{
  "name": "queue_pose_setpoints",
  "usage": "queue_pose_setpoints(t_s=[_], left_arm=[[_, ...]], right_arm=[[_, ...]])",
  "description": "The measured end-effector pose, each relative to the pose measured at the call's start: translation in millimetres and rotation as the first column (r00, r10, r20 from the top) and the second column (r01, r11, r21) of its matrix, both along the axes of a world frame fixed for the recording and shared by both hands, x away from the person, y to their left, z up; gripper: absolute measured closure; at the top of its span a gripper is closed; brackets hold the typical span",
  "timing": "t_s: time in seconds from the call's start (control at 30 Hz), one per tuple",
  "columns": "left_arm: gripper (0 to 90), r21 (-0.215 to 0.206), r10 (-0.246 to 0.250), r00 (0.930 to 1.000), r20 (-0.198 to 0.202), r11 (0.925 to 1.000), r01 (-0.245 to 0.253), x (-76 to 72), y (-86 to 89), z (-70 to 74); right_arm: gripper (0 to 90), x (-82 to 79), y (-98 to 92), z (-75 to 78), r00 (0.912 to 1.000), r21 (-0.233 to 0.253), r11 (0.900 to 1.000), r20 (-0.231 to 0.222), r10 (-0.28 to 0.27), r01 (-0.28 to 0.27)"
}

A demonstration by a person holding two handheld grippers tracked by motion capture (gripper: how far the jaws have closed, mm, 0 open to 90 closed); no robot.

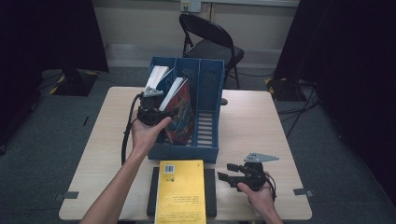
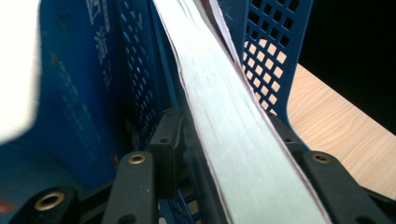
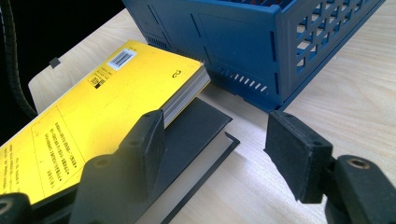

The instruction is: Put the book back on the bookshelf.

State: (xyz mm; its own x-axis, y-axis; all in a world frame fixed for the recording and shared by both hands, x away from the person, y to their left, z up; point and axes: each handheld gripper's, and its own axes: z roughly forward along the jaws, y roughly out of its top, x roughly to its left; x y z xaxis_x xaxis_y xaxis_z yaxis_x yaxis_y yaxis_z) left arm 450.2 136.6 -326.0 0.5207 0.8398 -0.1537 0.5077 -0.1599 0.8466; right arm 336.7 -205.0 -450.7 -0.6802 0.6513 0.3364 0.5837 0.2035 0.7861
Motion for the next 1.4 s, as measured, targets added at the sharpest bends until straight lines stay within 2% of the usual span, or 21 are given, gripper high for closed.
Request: queue_pose_setpoints(t_s=[0.13,0.3,0.37,0.47,0.57,0.7,0.77,0.87,0.9,1.03,1.13,1.27,1.33,1.4], left_arm=[[56.9,0.009,-0.014,0.9998,-0.012,0.9999,0.015,1.3,1.2,5.0],[56.5,0.027,-0.019,0.9972,-0.072,0.9994,0.021,6.9,0.4,13.4],[56.0,0.019,-0.018,0.9960,-0.087,0.9996,0.019,8.0,-0.3,15.8],[56.5,0.053,-0.018,0.9931,-0.116,0.9983,0.024,10.5,-1.9,19.9],[56.5,0.068,-0.016,0.9888,-0.148,0.9974,0.026,12.9,-2.8,23.7],[56.6,0.086,-0.007,0.9861,-0.166,0.9960,0.022,13.0,-5.8,27.0],[57.4,0.096,-0.005,0.9879,-0.155,0.9951,0.020,12.6,-6.9,29.2],[58.3,0.076,-0.003,0.9880,-0.155,0.9970,0.015,13.7,-6.2,33.2],[58.4,0.081,-0.005,0.9881,-0.154,0.9965,0.018,14.3,-6.8,34.8],[58.4,0.117,-0.009,0.9841,-0.177,0.9926,0.030,17.0,-10.7,40.1],[58.4,0.116,-0.004,0.9810,-0.194,0.9929,0.027,20.4,-14.9,43.2],[57.5,0.146,0.009,0.9735,-0.229,0.9890,0.025,26.1,-23.7,48.2],[56.8,0.168,0.009,0.9643,-0.265,0.9852,0.037,31.7,-29.0,49.0],[56.8,0.197,0.018,0.9483,-0.317,0.9793,0.048,38.8,-32.9,49.4]], right_arm=[[37.5,0.3,0.1,-0.1,1.0000,-0.001,1.000,0.000,0.001,-0.001],[37.5,0.3,1.1,-0.1,1.0000,-0.002,1.000,0.000,0.003,-0.003],[37.5,0.4,1.2,-0.1,1.0000,-0.003,1.000,0.000,0.002,-0.002],[37.5,0.8,0.8,-0.3,1.0000,-0.003,1.000,0.000,0.004,-0.004],[37.5,0.7,1.4,-0.3,1.0000,-0.003,1.000,0.000,0.005,-0.005],[37.4,0.6,0.4,0.2,1.0000,0.000,1.000,0.001,0.001,-0.001],[37.5,0.8,0.0,0.1,1.0000,0.001,1.000,0.000,0.000,0.000],[37.4,0.5,-0.1,0.1,1.0000,0.001,1.000,0.000,0.001,-0.001],[37.4,0.4,-0.1,0.2,1.0000,0.001,1.000,-0.001,-0.001,0.001],[37.4,0.6,-0.5,0.0,1.0000,0.001,1.000,0.000,-0.002,0.002],[37.4,0.4,0.1,0.1,1.0000,0.001,1.000,0.000,0.002,-0.002],[37.4,0.5,0.1,0.1,1.0000,0.000,1.000,0.001,0.002,-0.002],[37.4,0.3,-0.3,0.3,1.0000,0.002,1.000,0.001,-0.001,0.001],[37.4,0.4,-0.8,0.2,1.0000,0.002,1.000,0.001,0.001,-0.001]])
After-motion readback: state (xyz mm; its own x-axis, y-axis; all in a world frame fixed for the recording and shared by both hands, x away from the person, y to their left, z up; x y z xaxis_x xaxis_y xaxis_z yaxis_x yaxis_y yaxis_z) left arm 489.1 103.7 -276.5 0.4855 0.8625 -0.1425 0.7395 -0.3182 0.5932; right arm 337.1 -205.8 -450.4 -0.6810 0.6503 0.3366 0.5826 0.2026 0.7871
